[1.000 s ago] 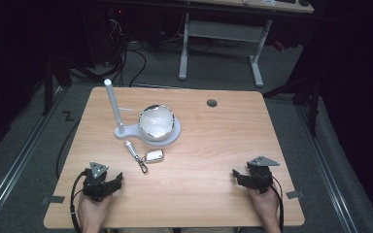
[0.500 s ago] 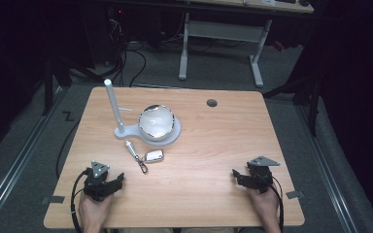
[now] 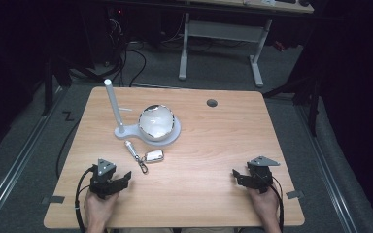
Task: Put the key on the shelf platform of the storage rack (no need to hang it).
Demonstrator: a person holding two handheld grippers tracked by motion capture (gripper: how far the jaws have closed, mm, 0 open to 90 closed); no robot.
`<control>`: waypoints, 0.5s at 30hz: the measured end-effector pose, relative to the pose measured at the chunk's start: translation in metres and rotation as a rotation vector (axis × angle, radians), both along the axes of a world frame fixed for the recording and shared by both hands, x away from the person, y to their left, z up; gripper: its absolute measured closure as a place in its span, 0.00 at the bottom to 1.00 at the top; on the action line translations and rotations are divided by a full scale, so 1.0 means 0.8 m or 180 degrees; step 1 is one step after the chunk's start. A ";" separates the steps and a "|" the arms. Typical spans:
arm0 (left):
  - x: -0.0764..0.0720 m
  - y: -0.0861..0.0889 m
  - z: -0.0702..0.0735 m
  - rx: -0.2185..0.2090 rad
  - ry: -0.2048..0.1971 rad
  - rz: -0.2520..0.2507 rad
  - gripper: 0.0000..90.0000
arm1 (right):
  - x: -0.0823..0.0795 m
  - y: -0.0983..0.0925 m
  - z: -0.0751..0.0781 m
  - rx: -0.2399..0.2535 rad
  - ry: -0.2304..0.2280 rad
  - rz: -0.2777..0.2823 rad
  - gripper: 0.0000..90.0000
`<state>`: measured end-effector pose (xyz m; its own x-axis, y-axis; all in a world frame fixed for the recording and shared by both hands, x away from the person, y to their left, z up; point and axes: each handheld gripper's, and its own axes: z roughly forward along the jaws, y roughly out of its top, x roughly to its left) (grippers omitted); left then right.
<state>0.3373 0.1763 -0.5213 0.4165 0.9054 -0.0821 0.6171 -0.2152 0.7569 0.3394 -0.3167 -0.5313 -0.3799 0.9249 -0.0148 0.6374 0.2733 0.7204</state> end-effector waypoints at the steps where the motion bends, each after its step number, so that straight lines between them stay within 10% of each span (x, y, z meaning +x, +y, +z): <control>1: 0.001 -0.002 0.001 0.0012 -0.0001 -0.0018 0.40 | 0.000 0.000 0.000 0.0002 0.0000 -0.0001 0.33; 15: 0.019 -0.023 0.015 -0.0078 0.0006 -0.0242 0.48 | 0.000 0.000 0.000 0.0000 0.0002 0.0000 0.33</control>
<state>0.3522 0.1583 -0.5096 0.4839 0.8689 -0.1047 0.6010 -0.2430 0.7614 0.3393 -0.3167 -0.5313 -0.3800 0.9249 -0.0146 0.6377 0.2734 0.7201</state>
